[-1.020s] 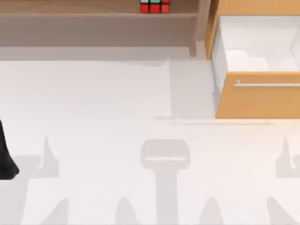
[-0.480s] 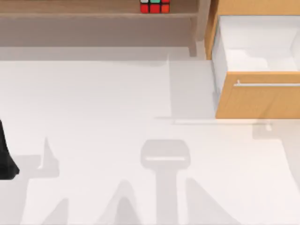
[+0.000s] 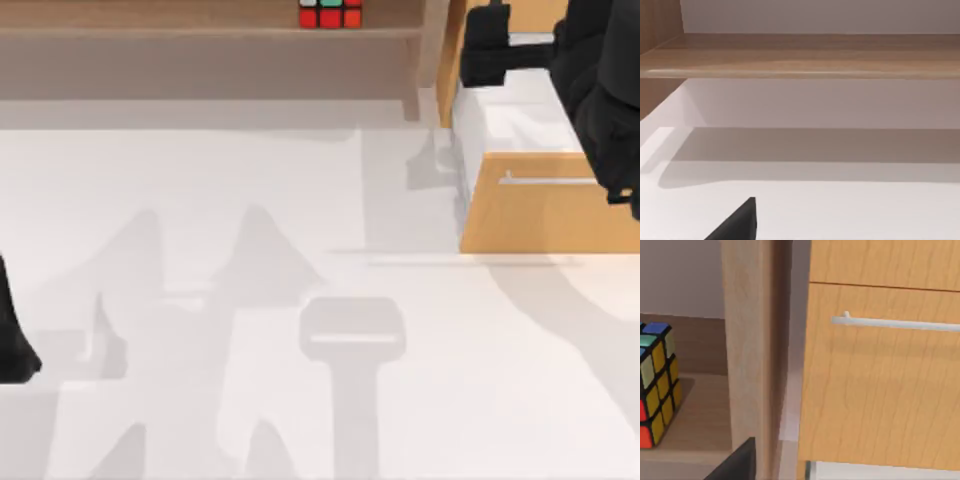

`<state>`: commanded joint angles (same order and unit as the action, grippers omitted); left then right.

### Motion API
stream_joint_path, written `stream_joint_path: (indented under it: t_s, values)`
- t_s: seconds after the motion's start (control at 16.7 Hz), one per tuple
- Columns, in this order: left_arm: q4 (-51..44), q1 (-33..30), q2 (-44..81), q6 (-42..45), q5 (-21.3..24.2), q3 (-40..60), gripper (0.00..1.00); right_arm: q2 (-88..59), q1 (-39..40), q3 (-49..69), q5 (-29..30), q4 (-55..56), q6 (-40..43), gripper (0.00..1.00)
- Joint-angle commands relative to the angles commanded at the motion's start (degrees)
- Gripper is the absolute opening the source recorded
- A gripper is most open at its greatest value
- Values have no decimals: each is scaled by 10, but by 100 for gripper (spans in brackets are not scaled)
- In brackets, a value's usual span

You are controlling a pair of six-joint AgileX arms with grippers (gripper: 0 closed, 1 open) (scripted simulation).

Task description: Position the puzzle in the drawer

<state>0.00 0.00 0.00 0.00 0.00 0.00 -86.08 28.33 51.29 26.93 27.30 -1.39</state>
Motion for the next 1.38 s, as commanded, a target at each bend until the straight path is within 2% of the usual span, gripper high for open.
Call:
stream_joint_path:
  t_s: [0.3, 0.66, 1.14, 1.38]
  values:
    - [0, 0, 0, 0, 0, 0, 100, -269, 81, 168, 92, 92, 2, 100]
    - [0, 0, 0, 0, 0, 0, 100, -434, 133, 312, 164, 180, 5, 100]
    - [0, 0, 0, 0, 0, 0, 100, -451, 134, 328, 170, 189, 5, 100]
    - [0, 0, 0, 0, 0, 0, 100, -481, 121, 383, 157, 167, 5, 100]
